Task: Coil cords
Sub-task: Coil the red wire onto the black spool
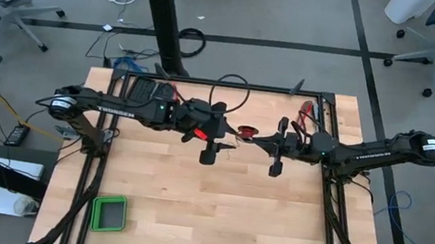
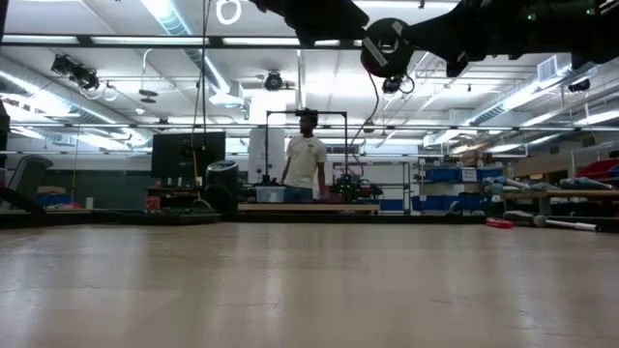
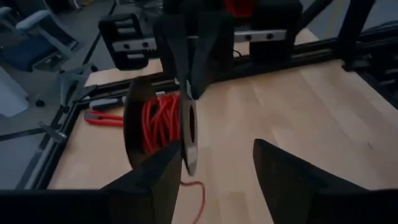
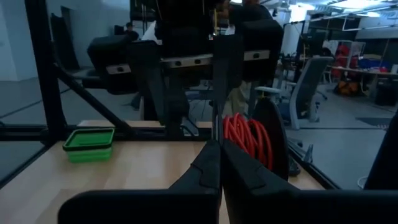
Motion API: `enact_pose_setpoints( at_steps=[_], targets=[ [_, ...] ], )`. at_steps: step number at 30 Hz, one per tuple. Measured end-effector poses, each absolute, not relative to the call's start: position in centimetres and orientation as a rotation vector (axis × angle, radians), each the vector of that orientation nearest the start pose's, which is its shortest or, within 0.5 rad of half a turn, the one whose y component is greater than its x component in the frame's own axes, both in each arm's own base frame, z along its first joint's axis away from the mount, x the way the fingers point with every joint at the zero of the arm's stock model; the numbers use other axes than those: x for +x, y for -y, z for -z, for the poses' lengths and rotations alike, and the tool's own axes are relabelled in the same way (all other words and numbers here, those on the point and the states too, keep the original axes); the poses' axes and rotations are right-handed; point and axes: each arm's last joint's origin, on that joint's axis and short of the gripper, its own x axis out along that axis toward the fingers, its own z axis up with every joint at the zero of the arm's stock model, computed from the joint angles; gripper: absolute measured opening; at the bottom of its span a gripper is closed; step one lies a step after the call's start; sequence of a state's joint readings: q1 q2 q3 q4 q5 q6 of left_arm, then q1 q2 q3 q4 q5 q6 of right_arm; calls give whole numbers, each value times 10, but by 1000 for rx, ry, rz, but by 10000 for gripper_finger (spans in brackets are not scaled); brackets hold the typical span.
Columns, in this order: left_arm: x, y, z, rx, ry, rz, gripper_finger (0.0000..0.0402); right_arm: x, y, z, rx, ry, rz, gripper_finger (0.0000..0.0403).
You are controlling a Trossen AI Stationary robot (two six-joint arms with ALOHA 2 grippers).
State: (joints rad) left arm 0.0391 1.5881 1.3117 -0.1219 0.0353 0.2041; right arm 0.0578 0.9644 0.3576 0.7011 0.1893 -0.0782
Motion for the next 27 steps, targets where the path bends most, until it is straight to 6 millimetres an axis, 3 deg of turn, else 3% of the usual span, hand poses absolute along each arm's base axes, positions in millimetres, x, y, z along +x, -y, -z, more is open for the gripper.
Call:
enact_pose_setpoints(
  at_steps=[6,9,15,27],
  targets=[
    [374,-15,-317,191,-368,-13,201,202,-6,-240,-64,105,134,0],
    [374,-16,-319,200,-347,-62,182,203,-6,-241,-65,125,135,1],
    [374,-18,-318,207,-363,-127,22,206,-7,-241,-71,155,127,8],
    [374,-19,-314,218,-399,-153,1,204,-7,-240,-22,118,138,62]
  ],
)
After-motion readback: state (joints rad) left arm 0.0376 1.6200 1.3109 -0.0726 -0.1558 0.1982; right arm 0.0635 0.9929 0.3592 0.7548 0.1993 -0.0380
